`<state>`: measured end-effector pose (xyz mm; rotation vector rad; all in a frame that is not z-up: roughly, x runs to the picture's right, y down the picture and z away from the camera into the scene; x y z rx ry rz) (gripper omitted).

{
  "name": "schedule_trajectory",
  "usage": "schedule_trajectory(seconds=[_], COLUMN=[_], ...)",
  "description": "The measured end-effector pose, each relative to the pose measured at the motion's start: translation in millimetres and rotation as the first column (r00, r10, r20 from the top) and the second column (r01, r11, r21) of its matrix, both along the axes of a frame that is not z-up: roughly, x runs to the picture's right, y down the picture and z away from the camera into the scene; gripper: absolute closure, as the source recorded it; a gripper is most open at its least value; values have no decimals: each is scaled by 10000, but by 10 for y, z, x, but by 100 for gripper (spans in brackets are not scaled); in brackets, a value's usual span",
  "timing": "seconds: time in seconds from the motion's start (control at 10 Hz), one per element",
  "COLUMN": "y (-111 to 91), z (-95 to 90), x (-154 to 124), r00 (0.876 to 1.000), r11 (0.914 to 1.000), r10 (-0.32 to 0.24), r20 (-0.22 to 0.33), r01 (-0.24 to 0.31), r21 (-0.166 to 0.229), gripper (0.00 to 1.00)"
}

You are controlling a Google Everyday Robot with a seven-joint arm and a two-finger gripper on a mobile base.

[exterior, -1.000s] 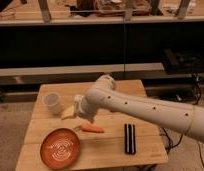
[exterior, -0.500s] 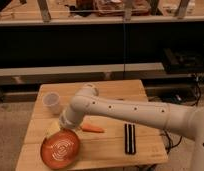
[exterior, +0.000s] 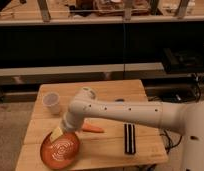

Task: Drag the ceramic bowl in a circle

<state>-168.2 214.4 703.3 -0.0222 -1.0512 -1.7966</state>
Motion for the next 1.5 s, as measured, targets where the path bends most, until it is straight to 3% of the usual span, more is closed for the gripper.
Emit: schedule_trajectory(seconds=[0.4,0.6,0.8,1.3,1.5], y=[262,430,507,604,567], z=[258,401,453,482,444], x=[-9,86,157,190,164], r00=[9985,9973,9952,9841,9820], r11=[9987,9984,9978,9932,9911], r10=[-486,-312,-168,335,572], r20=[-249,-668,-965,-1747,-1802], r01=[482,280,105,-523,-777], r21=[-155,-490,-649,-1043,-1086], gripper=[20,23,38,90,100])
